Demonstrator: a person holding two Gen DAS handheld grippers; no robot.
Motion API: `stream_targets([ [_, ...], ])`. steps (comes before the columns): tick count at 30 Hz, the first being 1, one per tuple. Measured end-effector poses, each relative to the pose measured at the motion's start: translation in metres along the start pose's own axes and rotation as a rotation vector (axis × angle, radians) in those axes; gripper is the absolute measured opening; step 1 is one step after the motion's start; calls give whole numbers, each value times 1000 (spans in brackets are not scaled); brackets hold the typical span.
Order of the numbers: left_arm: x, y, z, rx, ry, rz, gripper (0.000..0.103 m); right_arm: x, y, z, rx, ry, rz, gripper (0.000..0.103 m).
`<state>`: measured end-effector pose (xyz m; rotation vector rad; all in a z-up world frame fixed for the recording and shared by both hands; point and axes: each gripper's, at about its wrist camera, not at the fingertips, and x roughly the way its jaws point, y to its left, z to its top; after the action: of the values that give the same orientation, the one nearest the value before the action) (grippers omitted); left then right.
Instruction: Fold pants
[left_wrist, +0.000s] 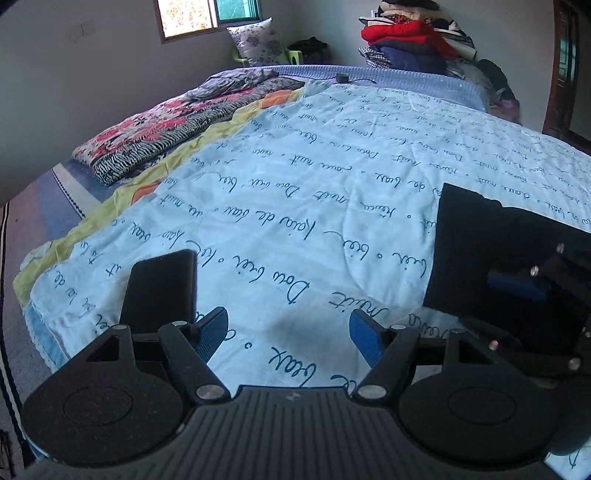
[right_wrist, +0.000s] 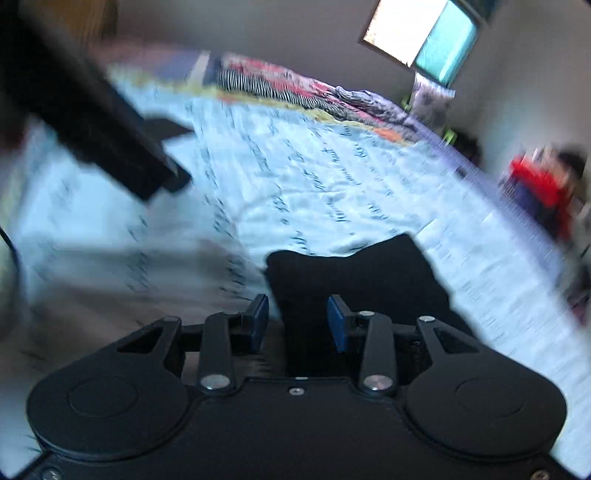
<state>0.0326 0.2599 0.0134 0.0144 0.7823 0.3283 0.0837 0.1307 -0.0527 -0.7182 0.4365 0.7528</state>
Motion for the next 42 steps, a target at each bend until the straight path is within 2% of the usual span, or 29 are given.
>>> stream_targets([
  [1,2,1,0,-5,1,-2,76,3,8,1,-70,11,-48,43],
  [2,3,2,1,-9,1,-2,76,5,15,1,-133,23,-76,44],
  [5,0,4,2,-16,-14,9,76,4,35,-4,-278,33,-135,43],
  [6,0,4,4,-17,-18,15,76,5,39,-5,-305,33,-148,32],
  [7,-2,5,5,-19,-24,20,76,5,39,-4,-297,30,-150,26],
  [9,-5,6,8,-26,-36,24,76,3,28,1,-211,9,-125,19],
  [14,-9,-1,14,-34,-49,31,77,-1,-11,15,73,-52,-6,17],
  [15,-10,-5,15,-31,-50,32,77,1,-13,15,110,-50,17,18],
  [17,-11,-14,18,-19,-51,30,77,9,-13,10,151,-16,47,27],
  [20,-18,-31,22,3,-66,8,77,-35,-32,-6,303,-77,122,27],
  [22,-24,-47,27,24,-75,-29,77,-76,-58,-27,454,-143,145,27],
  [23,-28,-59,30,42,-78,-67,77,-97,-74,-41,518,-167,131,28],
  [24,-31,-71,32,63,-82,-107,78,-121,-90,-60,577,-179,91,34],
  [25,-36,-88,34,95,-90,-154,79,-141,-104,-80,627,-172,34,41],
  [26,-40,-106,34,134,-99,-198,82,-158,-115,-100,665,-152,-20,44],
  [29,-53,-168,29,265,-130,-309,84,-208,-147,-161,784,-51,-117,45],
  [31,-58,-207,20,331,-155,-375,84,-240,-159,-192,855,-29,-124,53],
  [33,-59,-248,9,402,-156,-428,84,-254,-164,-215,906,-31,-124,56],
  [35,-54,-282,-8,474,-147,-444,84,-250,-162,-232,944,13,-145,56],
  [38,-39,-313,-41,616,-120,-373,83,-224,-148,-257,939,136,-163,54],
  [40,-42,-311,-57,662,-164,-329,83,-219,-131,-268,888,212,-184,52],
  [42,-52,-310,-59,704,-201,-299,83,-247,-125,-273,914,157,-174,52],
])
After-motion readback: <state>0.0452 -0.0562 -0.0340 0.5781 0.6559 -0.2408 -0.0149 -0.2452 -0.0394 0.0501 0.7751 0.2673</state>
